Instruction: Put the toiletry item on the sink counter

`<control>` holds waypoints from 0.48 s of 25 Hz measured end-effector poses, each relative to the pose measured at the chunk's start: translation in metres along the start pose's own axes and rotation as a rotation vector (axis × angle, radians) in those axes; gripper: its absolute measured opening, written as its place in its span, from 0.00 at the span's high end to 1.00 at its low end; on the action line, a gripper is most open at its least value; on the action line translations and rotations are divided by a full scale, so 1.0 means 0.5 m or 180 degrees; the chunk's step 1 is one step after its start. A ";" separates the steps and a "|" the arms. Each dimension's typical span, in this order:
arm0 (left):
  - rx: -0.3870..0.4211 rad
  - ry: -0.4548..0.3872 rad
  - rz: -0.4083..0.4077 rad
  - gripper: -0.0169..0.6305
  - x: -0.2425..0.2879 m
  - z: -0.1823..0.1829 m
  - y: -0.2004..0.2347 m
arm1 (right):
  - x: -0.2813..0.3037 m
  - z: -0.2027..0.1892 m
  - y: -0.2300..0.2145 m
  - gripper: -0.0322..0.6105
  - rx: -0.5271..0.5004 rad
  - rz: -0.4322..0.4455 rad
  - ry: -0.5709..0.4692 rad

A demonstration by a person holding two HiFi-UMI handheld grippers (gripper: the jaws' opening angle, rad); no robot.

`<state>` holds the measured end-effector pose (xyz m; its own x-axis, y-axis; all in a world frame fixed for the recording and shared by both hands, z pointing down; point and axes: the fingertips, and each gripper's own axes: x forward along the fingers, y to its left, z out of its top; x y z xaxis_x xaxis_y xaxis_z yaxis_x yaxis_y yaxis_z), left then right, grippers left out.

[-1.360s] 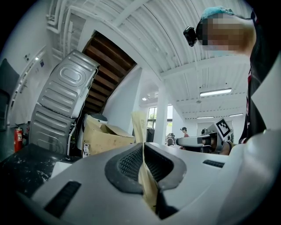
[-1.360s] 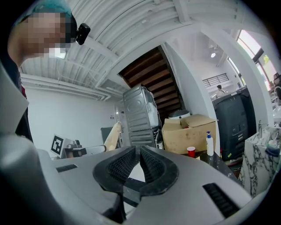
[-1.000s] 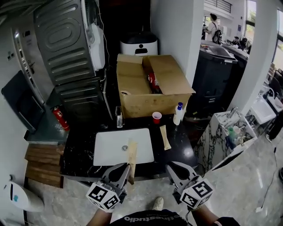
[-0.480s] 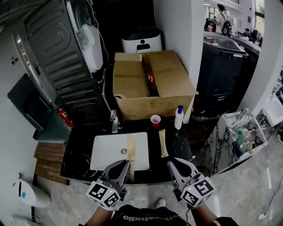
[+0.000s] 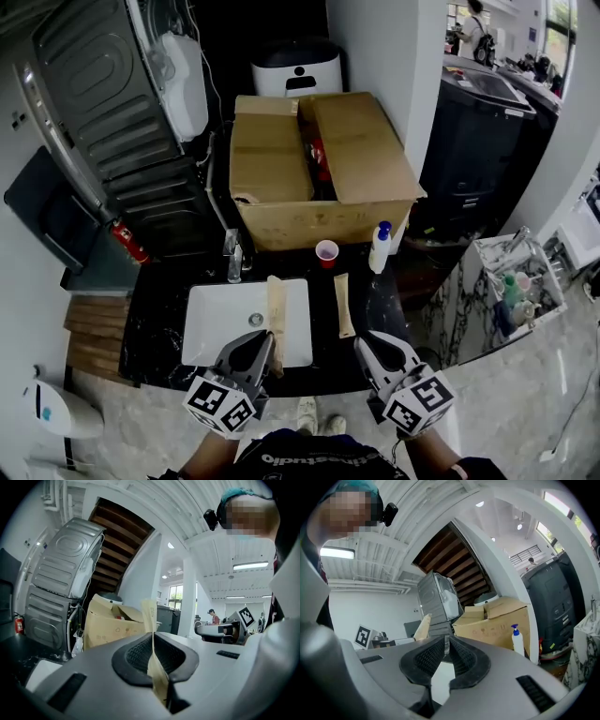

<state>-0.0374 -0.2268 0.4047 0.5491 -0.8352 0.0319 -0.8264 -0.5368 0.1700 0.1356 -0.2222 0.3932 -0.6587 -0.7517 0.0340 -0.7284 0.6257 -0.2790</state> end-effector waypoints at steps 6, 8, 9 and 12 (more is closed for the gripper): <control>-0.0052 0.0009 -0.0121 0.94 0.043 -0.013 0.070 | 0.062 0.059 -0.009 0.85 -0.0256 -0.0175 -0.0043; -0.0079 -0.0006 -0.0132 0.94 0.052 -0.010 0.096 | 0.087 0.074 -0.001 0.85 -0.0353 -0.0219 -0.0033; -0.0100 -0.0008 -0.0143 0.94 0.058 -0.009 0.109 | 0.100 0.079 0.002 0.85 -0.0388 -0.0239 -0.0027; -0.0254 0.0006 -0.0165 0.94 0.067 -0.016 0.144 | 0.138 0.085 0.019 0.85 -0.0461 -0.0263 0.0013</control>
<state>-0.0776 -0.2925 0.4256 0.5911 -0.8063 0.0228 -0.7844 -0.5679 0.2493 0.0911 -0.2772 0.3522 -0.5959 -0.8011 0.0549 -0.7995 0.5855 -0.1340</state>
